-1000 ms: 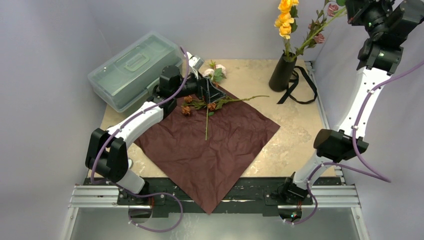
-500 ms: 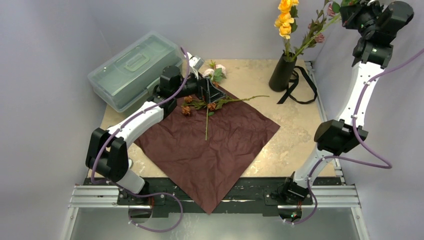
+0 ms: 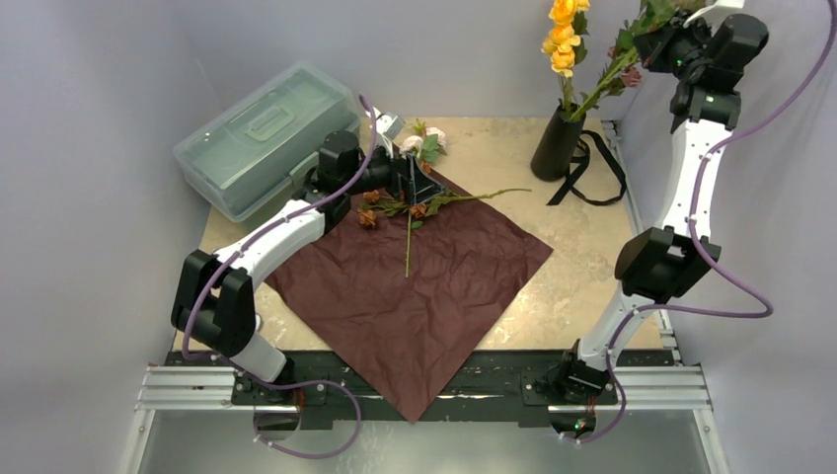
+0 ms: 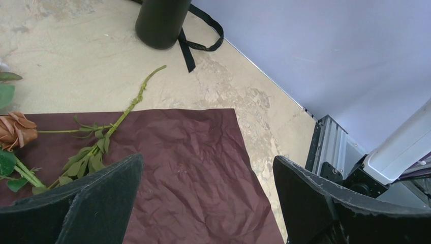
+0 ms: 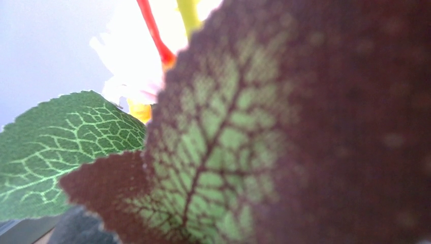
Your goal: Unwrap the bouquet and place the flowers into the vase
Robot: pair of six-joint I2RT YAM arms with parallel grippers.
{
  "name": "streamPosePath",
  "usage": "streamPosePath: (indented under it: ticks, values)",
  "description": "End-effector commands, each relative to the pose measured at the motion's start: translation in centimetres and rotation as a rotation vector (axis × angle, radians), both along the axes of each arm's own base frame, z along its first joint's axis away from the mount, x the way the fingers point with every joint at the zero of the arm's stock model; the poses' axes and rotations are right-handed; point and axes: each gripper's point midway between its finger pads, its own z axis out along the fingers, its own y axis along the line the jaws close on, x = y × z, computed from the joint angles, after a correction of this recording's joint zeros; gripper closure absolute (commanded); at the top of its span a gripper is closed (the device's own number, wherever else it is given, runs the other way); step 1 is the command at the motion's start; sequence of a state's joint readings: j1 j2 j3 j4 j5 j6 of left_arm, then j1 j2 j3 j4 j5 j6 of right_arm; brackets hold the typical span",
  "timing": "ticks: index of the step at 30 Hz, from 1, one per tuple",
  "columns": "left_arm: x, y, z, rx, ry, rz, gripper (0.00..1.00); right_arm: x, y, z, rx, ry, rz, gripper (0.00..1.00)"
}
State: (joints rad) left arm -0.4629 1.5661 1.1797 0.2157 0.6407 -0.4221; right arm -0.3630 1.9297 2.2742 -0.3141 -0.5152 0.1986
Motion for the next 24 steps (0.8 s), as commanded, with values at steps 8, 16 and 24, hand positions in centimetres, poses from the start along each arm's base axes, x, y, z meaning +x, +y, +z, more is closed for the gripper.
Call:
streamPosePath:
  ticks: [8,16,24]
  values:
    - [1.1,0.4,0.2,0.041,-0.042,0.031,0.0,1.9,2.3,-3.1,-0.086,0.022,0.043,1.0]
    - [1.6,1.0,-1.1,0.105,-0.034,0.053,0.0,4.4,3.0,-7.9,-0.073,0.117,0.067,0.94]
    - [1.9,1.2,-2.0,0.135,-0.021,0.06,0.0,5.1,3.2,-9.3,-0.076,0.16,0.067,0.57]
